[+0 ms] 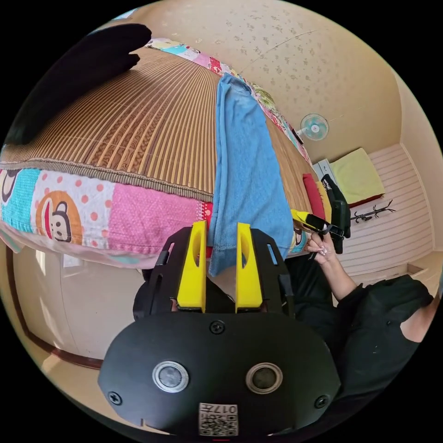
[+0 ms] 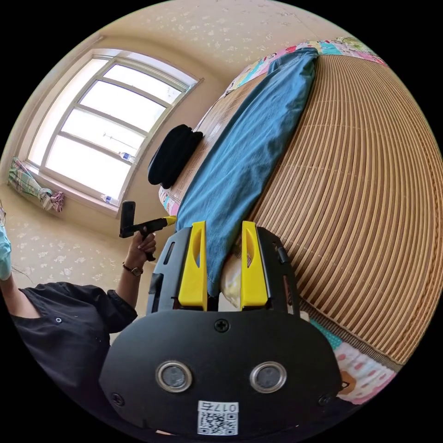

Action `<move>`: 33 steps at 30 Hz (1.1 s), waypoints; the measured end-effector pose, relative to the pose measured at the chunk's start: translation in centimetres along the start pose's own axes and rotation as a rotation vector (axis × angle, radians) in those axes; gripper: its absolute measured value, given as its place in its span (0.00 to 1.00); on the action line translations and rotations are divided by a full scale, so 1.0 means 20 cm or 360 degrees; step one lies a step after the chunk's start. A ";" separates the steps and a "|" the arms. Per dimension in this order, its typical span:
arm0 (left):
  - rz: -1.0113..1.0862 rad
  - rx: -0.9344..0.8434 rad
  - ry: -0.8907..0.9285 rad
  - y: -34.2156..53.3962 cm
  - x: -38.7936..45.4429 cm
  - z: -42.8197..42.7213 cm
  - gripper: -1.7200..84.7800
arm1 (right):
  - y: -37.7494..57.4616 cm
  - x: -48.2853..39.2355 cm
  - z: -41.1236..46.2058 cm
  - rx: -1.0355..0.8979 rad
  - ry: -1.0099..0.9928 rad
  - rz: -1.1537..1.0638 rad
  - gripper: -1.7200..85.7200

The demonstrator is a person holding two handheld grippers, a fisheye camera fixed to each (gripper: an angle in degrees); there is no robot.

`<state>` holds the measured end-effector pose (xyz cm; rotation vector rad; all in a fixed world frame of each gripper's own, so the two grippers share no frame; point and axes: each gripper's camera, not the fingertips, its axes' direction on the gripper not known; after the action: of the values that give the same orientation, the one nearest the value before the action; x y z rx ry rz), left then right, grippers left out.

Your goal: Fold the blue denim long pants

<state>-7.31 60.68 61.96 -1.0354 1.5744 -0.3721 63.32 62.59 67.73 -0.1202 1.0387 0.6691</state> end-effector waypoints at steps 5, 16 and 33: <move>0.0059 -0.0056 -0.0126 -0.03 0.05 0.00 0.09 | -0.04 0.01 -0.01 -0.0066 -0.0143 0.0045 0.09; 0.0281 -0.0338 0.0316 -0.01 0.19 0.03 0.04 | 0.07 0.08 -0.57 -0.0065 -0.0264 0.0046 0.06; 0.0142 -0.0017 0.0362 -0.56 0.23 -0.13 0.16 | -0.03 0.39 -1.22 0.0102 -0.0021 0.0260 0.13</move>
<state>-4.78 50.13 67.95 -0.9530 1.8211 -0.4322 47.82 56.00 48.38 0.0253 1.0635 0.7825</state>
